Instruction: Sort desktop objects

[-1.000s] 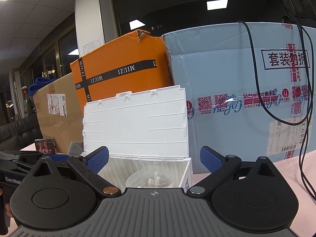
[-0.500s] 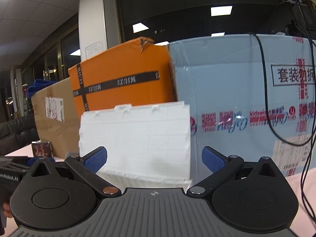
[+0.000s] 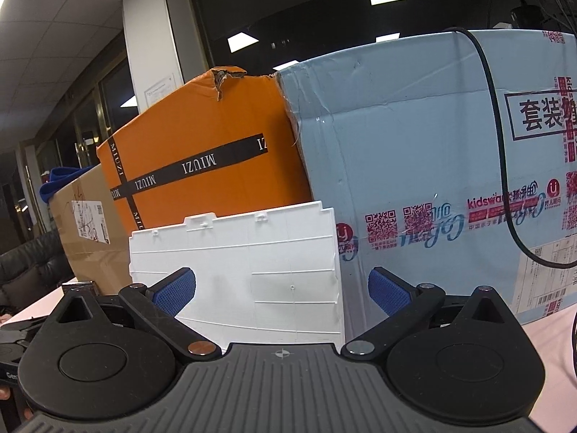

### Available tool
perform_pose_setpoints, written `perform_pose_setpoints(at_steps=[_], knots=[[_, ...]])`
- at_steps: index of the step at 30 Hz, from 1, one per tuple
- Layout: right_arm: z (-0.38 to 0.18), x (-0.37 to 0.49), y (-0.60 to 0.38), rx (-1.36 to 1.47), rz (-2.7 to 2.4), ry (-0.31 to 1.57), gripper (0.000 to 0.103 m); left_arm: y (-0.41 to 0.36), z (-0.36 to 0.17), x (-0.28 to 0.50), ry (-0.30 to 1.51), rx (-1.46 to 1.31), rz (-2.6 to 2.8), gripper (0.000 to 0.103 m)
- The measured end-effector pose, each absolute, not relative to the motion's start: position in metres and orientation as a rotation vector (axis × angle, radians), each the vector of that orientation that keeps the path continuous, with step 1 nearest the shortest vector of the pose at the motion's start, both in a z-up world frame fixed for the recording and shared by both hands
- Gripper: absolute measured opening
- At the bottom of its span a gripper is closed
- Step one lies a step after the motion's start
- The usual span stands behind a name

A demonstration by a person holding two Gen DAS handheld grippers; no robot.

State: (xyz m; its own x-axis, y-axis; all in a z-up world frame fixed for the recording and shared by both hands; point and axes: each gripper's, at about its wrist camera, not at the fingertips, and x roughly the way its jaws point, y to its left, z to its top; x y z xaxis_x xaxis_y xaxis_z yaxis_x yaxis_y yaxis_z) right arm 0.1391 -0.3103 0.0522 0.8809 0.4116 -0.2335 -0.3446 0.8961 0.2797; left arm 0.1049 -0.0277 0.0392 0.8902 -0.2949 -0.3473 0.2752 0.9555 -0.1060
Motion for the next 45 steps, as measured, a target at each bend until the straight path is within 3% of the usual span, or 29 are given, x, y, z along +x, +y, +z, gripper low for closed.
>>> perform_pose_setpoints(at_steps=[45], knots=[[0.052, 0.127, -0.311, 0.22, 0.488, 0.28, 0.103, -0.034, 0.028, 0.092, 0.404, -0.031, -0.337, 0.103]])
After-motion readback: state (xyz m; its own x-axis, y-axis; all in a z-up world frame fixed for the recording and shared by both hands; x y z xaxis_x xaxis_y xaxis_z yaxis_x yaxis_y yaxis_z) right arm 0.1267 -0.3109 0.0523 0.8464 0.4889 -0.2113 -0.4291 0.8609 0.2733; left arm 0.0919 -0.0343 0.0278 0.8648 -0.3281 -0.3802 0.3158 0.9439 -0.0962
